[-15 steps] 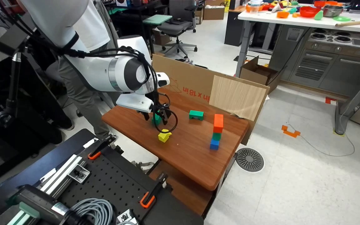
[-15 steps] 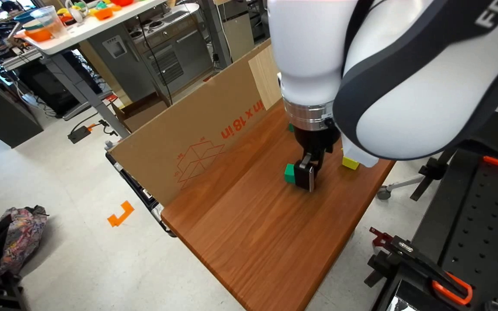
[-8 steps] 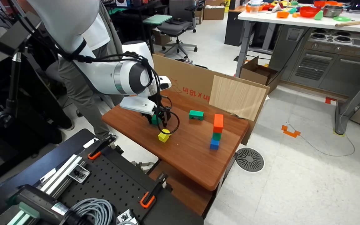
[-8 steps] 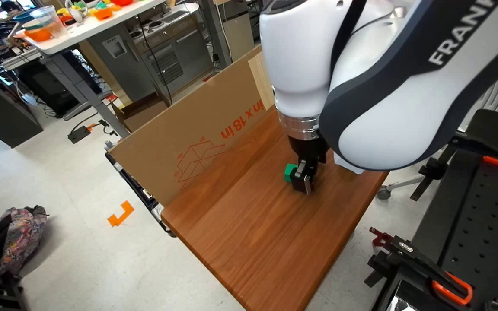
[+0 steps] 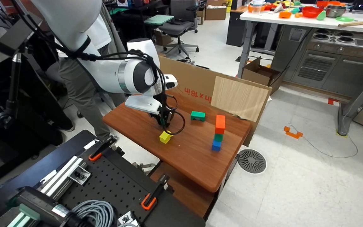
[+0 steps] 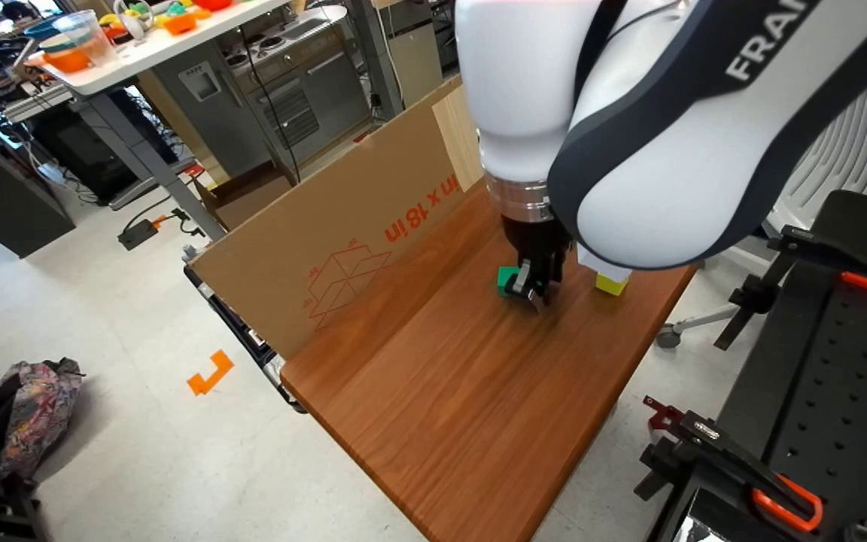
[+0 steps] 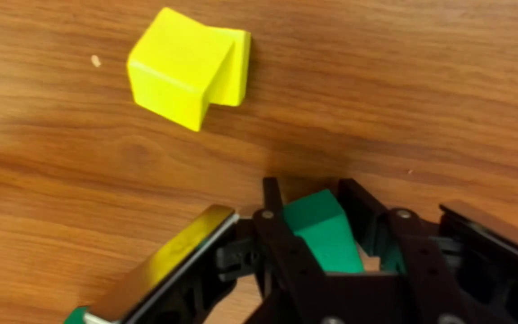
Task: Put the green block on the stack of blocks
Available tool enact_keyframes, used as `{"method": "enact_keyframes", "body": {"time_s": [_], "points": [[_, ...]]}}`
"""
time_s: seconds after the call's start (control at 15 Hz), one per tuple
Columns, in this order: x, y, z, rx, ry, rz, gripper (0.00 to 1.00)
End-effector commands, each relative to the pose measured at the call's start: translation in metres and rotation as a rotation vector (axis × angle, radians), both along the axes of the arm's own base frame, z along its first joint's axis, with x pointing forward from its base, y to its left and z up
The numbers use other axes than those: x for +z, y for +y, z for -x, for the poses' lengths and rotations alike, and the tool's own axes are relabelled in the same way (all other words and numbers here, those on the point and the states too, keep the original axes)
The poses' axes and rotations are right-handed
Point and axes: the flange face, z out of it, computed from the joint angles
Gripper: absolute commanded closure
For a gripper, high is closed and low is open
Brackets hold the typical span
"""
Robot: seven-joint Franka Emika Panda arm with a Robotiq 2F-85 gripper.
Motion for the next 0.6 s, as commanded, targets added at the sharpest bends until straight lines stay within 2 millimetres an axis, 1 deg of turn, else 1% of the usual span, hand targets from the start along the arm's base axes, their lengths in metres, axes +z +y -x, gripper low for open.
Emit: {"method": "enact_keyframes", "body": {"time_s": [0.0, 0.13, 0.33, 0.53], "points": [[0.042, -0.044, 0.003, -0.048, -0.033, 0.000, 0.87], [0.068, -0.074, 0.007, -0.091, -0.076, 0.006, 0.87], [0.119, -0.120, 0.019, -0.148, -0.132, 0.012, 0.87], [0.166, -0.164, 0.038, -0.199, -0.158, 0.002, 0.87]]}}
